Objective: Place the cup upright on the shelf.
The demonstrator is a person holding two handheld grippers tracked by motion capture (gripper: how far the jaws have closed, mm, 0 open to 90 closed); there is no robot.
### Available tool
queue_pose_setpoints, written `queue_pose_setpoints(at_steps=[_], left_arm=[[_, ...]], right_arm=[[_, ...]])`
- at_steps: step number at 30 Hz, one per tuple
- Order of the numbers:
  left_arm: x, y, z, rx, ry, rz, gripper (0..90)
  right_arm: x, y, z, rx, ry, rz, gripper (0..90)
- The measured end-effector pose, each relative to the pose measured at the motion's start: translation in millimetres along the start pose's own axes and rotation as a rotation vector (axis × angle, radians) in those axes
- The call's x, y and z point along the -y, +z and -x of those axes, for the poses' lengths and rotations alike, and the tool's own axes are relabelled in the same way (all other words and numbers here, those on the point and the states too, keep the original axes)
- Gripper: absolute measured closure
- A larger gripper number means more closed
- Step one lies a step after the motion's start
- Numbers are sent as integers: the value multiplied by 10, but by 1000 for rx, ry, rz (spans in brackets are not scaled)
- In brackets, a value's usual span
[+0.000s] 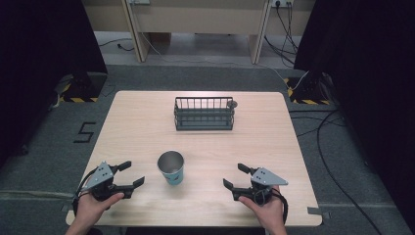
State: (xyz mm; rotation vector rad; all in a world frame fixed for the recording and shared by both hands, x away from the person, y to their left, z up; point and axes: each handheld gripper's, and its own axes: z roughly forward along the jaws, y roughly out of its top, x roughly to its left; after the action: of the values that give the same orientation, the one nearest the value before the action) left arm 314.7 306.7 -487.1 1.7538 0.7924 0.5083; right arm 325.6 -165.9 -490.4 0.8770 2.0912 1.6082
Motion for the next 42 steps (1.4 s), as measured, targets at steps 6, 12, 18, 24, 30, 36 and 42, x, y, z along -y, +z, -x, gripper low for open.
queue_pose_setpoints(at_steps=[6, 12, 18, 24, 30, 36, 42], left_arm=[[51, -53, -40, -22, 6, -2, 183], [106, -59, -58, -27, -15, 14, 182], [160, -82, -73, -40, -32, 24, 182], [165, -91, -73, -40, -36, 29, 181], [173, -92, -79, -38, -45, 31, 182], [176, -98, -84, -37, -50, 35, 181], [174, -98, -81, -28, -48, 39, 181]], right_arm=[[-63, 67, -48, -22, -17, 3, 198], [-109, 143, -86, -36, -22, -1, 196], [-155, 337, -157, -78, -40, -16, 193], [-189, 503, -224, -115, -58, -39, 191], [-211, 669, -284, -141, -58, -51, 191], [-226, 785, -360, -167, -69, -65, 190], [-222, 927, -462, -199, -81, -85, 186]])
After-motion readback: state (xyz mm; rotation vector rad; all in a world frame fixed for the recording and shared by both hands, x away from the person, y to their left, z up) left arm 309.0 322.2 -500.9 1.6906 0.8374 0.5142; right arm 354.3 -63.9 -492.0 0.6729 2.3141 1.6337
